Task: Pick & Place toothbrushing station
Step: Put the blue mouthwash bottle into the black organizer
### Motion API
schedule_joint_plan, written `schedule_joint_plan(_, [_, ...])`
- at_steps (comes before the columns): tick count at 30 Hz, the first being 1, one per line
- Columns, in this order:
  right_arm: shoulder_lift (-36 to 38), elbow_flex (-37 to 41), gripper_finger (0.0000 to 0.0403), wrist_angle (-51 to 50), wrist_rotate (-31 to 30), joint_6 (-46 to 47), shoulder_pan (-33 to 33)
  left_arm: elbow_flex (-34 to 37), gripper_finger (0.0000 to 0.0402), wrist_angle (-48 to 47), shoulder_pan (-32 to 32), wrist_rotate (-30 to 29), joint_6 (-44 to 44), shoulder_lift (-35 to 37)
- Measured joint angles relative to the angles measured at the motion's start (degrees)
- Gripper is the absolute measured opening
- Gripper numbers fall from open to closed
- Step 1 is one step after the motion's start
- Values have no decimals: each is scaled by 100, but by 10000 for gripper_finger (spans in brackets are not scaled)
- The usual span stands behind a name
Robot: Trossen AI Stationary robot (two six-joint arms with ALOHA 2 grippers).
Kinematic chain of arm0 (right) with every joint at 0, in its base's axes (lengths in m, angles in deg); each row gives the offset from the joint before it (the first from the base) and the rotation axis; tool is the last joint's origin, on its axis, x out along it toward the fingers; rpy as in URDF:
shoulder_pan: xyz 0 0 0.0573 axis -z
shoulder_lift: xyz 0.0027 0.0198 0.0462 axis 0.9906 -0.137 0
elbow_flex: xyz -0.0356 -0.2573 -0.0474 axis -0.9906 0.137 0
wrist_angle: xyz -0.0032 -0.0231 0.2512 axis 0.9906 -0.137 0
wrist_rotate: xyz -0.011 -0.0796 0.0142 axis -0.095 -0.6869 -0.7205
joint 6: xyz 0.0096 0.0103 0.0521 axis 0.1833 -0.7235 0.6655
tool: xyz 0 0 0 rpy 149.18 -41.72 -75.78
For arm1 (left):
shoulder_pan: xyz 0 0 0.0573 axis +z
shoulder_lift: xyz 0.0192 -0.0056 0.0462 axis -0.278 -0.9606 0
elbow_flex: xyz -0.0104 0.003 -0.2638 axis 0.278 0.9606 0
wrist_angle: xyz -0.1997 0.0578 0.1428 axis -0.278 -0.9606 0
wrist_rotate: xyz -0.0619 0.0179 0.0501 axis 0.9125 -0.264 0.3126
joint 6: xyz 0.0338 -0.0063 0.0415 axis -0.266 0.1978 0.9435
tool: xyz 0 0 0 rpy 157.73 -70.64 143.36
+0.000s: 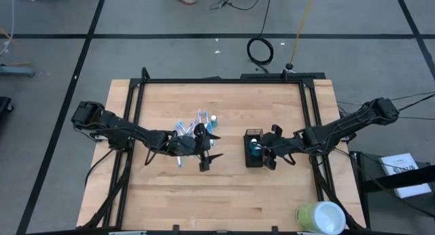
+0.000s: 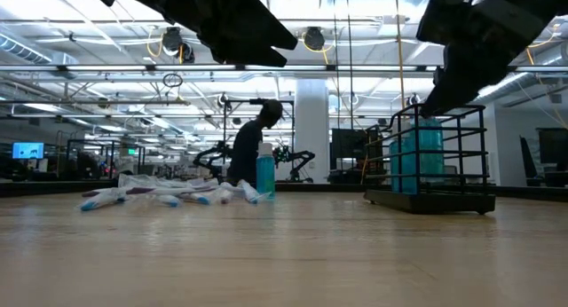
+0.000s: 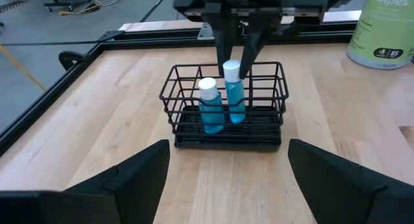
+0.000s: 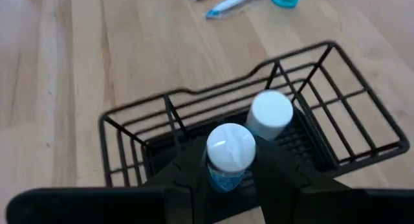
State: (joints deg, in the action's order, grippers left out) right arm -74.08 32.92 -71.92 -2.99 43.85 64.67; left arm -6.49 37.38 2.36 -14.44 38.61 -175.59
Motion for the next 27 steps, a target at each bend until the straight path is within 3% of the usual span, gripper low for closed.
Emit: schedule_joint_plan(27, [-332, 111, 92, 170, 259, -33, 35, 0, 324, 9, 37, 0, -20, -4])
